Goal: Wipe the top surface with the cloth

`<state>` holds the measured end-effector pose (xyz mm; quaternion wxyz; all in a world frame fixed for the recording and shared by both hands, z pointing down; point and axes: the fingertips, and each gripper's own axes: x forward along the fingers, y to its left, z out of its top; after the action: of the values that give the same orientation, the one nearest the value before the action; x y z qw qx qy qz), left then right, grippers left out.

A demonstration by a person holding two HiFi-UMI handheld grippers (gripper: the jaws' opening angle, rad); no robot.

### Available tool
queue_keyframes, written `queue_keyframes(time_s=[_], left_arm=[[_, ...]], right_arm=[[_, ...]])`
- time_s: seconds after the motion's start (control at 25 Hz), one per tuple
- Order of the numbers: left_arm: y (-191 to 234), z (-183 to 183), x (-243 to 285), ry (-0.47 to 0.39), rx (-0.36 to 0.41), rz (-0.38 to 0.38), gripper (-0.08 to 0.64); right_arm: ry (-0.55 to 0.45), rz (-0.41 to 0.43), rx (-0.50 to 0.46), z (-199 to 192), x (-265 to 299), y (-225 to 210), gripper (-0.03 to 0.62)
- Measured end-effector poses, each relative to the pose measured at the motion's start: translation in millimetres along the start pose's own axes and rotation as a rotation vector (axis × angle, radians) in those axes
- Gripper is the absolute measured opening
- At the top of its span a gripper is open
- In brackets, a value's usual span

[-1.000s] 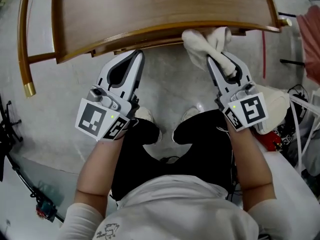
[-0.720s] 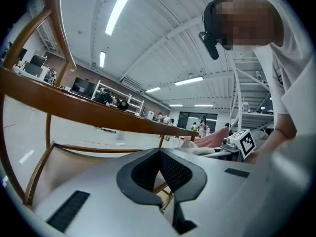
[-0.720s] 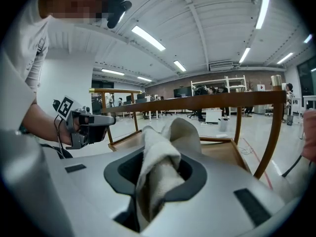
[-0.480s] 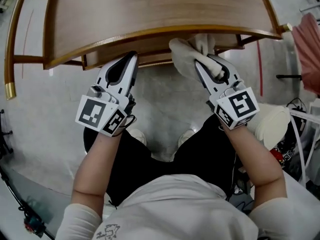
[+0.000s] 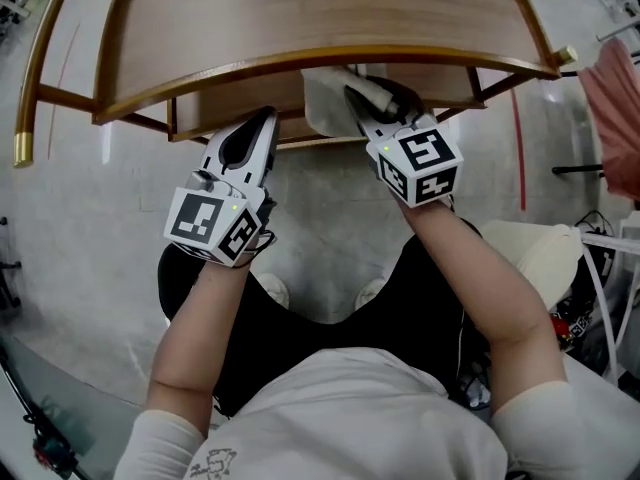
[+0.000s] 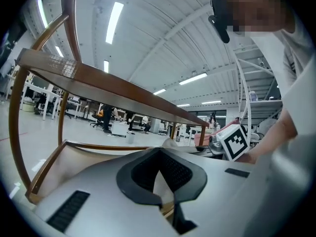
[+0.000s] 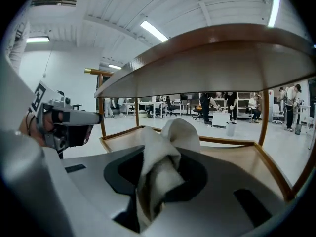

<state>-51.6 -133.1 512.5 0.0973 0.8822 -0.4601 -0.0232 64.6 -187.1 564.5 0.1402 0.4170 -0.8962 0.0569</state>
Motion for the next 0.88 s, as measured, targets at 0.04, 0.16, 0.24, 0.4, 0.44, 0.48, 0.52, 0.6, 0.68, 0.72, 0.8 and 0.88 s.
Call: queue_keyframes(time_s=[0.04,0.16,0.24,0.4,0.44,0.48,0.52,0.6,0.68,0.72,0.8,0.88], left_arm=[[2.3,0.9,-1.7,-0.003,0.003,0.007,0.006],[9.4,10.2,-5.1,-0.011,0.013,0.031,0.006],[11.9,18.3,-5.6,-0.019,0.023,0.042,0.006],[15.0,24.5,-5.3,-0.02,0.023,0.052,0.006],[14.7,24.3,-5.7,-0.016,0.017,0.056,0.006],[14.2,23.7,-5.8,-0.012,0.013,0.058,0.006],[13.9,23.1,-5.4,-0.012,0.01,0.057,0.006],[13.7,21.4,-4.0,-0.022,0.009,0.051,0.006],[12.3,20.1,-2.9,-0.028,0.008,0.044,0.006],[11.2,20.1,-2.3,-0.029,0.007,0.043,0.006],[9.8,20.5,-2.0,-0.028,0.005,0.042,0.006],[10.4,20.7,-2.4,-0.035,0.003,0.041,0.006]], right_arm=[[0.003,0.0,-0.008,0.2,9.5,2.0,0.089],[0.039,-0.011,-0.028,-6.2,32.2,2.7,0.089],[0.073,-0.037,-0.033,-12.9,43.3,-4.8,0.089],[0.143,-0.093,-0.043,-22.0,60.7,-20.6,0.089],[0.161,-0.097,-0.053,-23.5,62.8,-21.0,0.089],[0.182,-0.098,-0.062,-25.0,64.5,-20.9,0.089],[0.2,-0.1,-0.068,-26.0,65.9,-21.4,0.089],[0.229,-0.114,-0.068,-27.5,65.9,-26.8,0.089],[0.254,-0.134,-0.068,-32.3,59.6,-38.0,0.089],[0.263,-0.145,-0.066,-35.1,54.5,-45.4,0.089],[0.282,-0.174,-0.064,-40.6,42.4,-62.1,0.089],[0.305,-0.211,-0.056,-47.6,28.9,-82.4,0.089]])
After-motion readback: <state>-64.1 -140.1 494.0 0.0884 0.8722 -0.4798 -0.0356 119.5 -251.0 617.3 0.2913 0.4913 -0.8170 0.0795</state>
